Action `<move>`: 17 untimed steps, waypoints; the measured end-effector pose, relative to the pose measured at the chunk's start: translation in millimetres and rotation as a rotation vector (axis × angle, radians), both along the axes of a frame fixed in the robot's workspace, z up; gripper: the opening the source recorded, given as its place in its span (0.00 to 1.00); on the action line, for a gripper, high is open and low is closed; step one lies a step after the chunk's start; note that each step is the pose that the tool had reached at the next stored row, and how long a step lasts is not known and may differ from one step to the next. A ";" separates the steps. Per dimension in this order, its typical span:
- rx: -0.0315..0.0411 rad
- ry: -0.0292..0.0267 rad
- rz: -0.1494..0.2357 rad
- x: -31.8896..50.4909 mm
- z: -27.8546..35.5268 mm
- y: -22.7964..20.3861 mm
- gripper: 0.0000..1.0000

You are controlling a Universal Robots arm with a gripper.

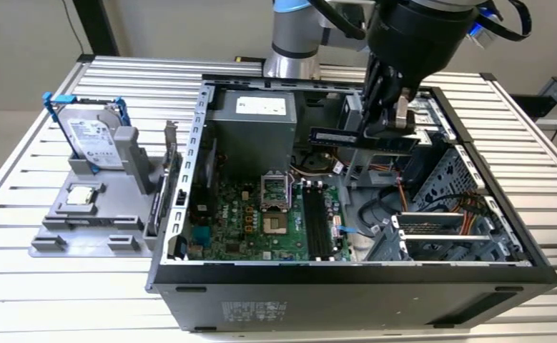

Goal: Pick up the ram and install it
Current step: 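Pick up the ram and move it above insertion slot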

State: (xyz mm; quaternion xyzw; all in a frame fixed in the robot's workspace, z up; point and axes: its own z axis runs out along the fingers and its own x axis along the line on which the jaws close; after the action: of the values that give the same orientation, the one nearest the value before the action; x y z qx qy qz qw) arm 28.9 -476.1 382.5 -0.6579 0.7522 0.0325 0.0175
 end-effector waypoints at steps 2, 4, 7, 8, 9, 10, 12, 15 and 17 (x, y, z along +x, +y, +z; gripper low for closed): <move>-0.0001 -0.0001 -0.002 0.1 0.0 3.9 0.00; 0.0001 -0.0002 -0.002 0.1 0.0 8.8 0.00; 0.0000 -0.0001 -0.002 0.1 0.0 14.7 0.00; 0.0001 -0.0001 -0.002 0.2 0.0 16.3 0.00; 0.0000 -0.0001 -0.002 0.2 0.0 17.3 0.00; 0.0000 -0.0001 -0.001 0.3 0.0 18.1 0.00; 0.0000 -0.0001 -0.001 0.2 0.0 18.5 0.00; -0.0003 -0.0001 -0.002 0.2 0.0 18.6 0.00; -0.0006 -0.0001 -0.002 0.2 0.0 18.6 0.00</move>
State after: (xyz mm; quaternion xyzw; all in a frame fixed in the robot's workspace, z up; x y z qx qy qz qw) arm 29.1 -457.4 382.5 -0.6574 0.7527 0.0323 0.0173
